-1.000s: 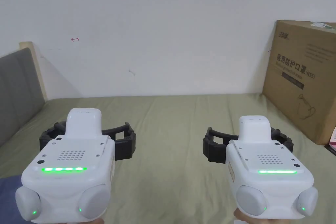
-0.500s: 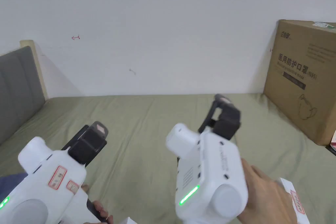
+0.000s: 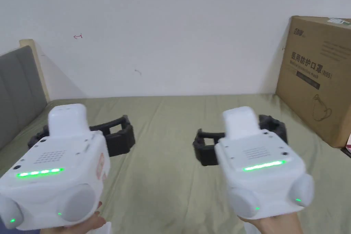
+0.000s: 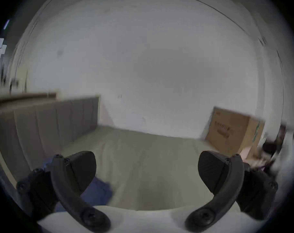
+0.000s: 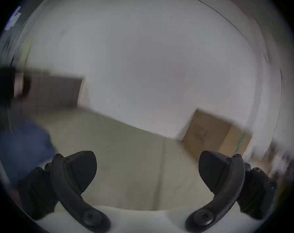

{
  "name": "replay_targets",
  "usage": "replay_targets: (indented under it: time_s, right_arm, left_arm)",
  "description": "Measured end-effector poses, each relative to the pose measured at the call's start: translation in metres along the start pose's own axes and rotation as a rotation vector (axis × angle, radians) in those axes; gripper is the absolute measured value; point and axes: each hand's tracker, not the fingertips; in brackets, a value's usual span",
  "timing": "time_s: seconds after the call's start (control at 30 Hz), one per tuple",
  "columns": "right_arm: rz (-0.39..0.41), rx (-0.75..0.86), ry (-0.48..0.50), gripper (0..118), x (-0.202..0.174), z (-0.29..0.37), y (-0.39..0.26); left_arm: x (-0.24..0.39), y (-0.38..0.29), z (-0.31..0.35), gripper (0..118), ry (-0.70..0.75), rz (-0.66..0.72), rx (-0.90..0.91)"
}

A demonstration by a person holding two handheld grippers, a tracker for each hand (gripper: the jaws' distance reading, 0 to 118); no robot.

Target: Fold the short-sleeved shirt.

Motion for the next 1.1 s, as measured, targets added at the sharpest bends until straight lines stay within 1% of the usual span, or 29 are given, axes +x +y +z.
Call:
replay_targets:
  time_s: [0.03, 0.07, 0.1, 0.17, 0.2, 0.27, 0.3, 0.33, 0.37, 0.4, 0.43, 0.47, 0.5, 0.6, 0.63, 0.67, 0.7, 0.73, 0.77, 0.8, 0.93, 1.0, 1.07, 1.1]
  right_arm:
    - [-0.085, 0.003, -0.026, 118, 0.011, 0.002, -0.012]
    - [-0.147, -0.005, -0.053, 118, 0.019, 0.005, -0.022]
    - [-0.161, -0.031, -0.096, 118, 0.022, 0.010, -0.031]
    - [-0.154, -0.027, -0.129, 118, 0.027, 0.015, -0.040]
    - [-0.123, 0.021, -0.139, 118, 0.026, 0.019, -0.042]
    - [-0.030, 0.049, -0.166, 118, 0.015, 0.025, -0.035]
    - [0.002, 0.070, -0.173, 118, 0.012, 0.028, -0.030]
    - [0.009, 0.094, -0.166, 118, 0.011, 0.031, -0.027]
    - [-0.005, 0.094, -0.160, 118, 0.013, 0.026, -0.023]
    - [-0.008, 0.089, -0.164, 118, 0.012, 0.026, -0.019]
    - [-0.012, 0.086, -0.172, 118, 0.012, 0.027, -0.016]
    - [-0.021, 0.083, -0.174, 117, 0.013, 0.028, -0.016]
    - [-0.032, 0.092, -0.164, 113, 0.016, 0.025, -0.018]
    - [-0.024, 0.084, -0.171, 96, 0.014, 0.026, -0.025]
    - [-0.012, 0.078, -0.188, 63, 0.013, 0.024, -0.029]
    - [-0.008, 0.068, -0.214, 20, 0.013, 0.021, -0.032]
    - [-0.022, 0.058, -0.243, 7, 0.016, 0.020, -0.035]
    - [-0.053, 0.054, -0.206, 6, 0.021, 0.019, -0.036]
    - [-0.091, 0.040, -0.188, 6, 0.023, 0.018, -0.035]
    - [-0.108, 0.032, -0.195, 1, 0.026, 0.016, -0.035]
    - [-0.111, 0.044, -0.181, 0, 0.031, 0.014, -0.032]
    - [-0.095, 0.036, -0.186, 0, 0.030, 0.011, -0.031]
    - [-0.089, 0.017, -0.157, 0, 0.030, 0.008, -0.028]
    - [-0.101, 0.020, -0.140, 0, 0.029, 0.007, -0.028]
  left_arm:
    - [0.009, -0.002, 0.003, 118, 0.029, -0.058, 0.018]
    - [0.015, -0.006, 0.005, 118, 0.056, -0.079, 0.037]
    - [0.017, -0.009, 0.006, 118, 0.040, -0.086, 0.019]
    - [0.017, -0.013, 0.009, 118, -0.020, -0.051, -0.023]
    - [0.017, -0.014, 0.008, 118, -0.049, -0.027, -0.034]
    - [0.016, -0.012, 0.007, 118, -0.047, -0.025, -0.053]
    - [0.016, -0.010, 0.007, 118, -0.040, -0.026, -0.051]
    - [0.015, -0.009, 0.008, 117, -0.038, -0.021, -0.035]
    - [0.013, -0.008, 0.010, 114, -0.047, -0.017, -0.022]
    - [0.011, -0.006, 0.009, 107, -0.047, -0.011, -0.019]
    - [0.011, -0.005, 0.010, 99, -0.036, 0.003, -0.024]
    - [0.011, -0.005, 0.011, 84, -0.034, 0.006, -0.029]
    - [0.009, -0.007, 0.012, 52, -0.036, 0.008, -0.030]
    - [0.009, -0.013, 0.013, 24, -0.026, 0.003, -0.024]
    - [0.009, -0.016, 0.013, 5, -0.005, -0.010, -0.030]
    - [0.008, -0.018, 0.012, 4, -0.015, -0.012, -0.034]
    - [0.006, -0.020, 0.012, 2, -0.020, -0.005, -0.038]
    - [0.004, -0.020, 0.012, 0, -0.034, 0.009, -0.045]
    - [0.003, -0.020, 0.012, 0, -0.043, 0.025, -0.046]
    - [0.003, -0.020, 0.010, 0, -0.043, 0.024, -0.045]
    - [0.004, -0.018, 0.007, 0, -0.042, 0.015, -0.051]
    - [0.004, -0.017, 0.006, 0, -0.040, 0.009, -0.049]
    - [0.004, -0.017, 0.006, 0, -0.032, 0.003, -0.047]
    - [0.002, -0.016, 0.006, 0, -0.036, 0.001, -0.047]
